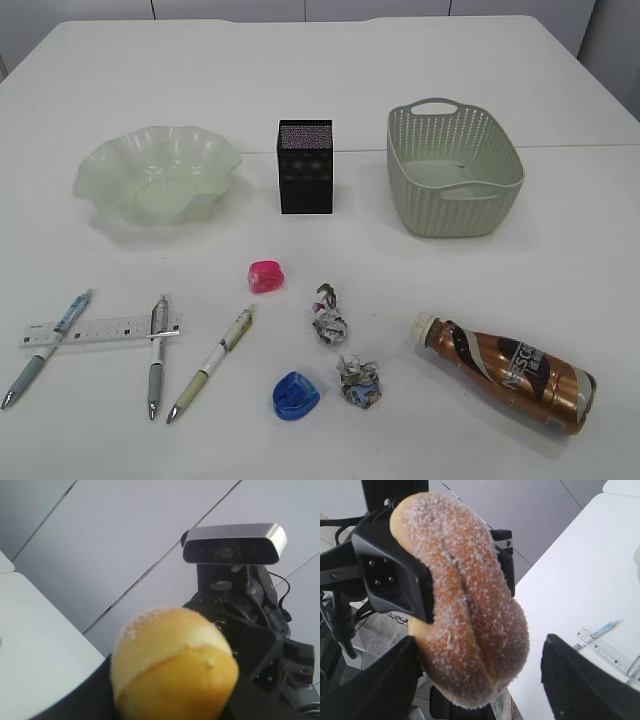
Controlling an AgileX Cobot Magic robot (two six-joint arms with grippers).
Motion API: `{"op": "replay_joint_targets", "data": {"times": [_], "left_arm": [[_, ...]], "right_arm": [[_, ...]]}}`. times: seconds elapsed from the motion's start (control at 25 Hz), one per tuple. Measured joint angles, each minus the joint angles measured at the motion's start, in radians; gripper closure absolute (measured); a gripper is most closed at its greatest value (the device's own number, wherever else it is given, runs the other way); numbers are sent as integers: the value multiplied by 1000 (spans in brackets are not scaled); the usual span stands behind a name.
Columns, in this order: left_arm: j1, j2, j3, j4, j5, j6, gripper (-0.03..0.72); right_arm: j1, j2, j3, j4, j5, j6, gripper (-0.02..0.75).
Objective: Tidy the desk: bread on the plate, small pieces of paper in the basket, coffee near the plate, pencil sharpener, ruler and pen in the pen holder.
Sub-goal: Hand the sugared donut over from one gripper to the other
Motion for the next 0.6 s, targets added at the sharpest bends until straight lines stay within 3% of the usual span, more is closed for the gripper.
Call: {"op": "replay_joint_targets", "data": {"times": [0.36, 0.6], "left_arm": [[26, 0, 0, 7, 9, 0, 428], [26, 0, 0, 70, -1, 0, 428]], "right_arm": [[-73, -64, 0, -54, 0, 0, 155], [-97, -109, 0, -345, 11, 0, 155]]}}
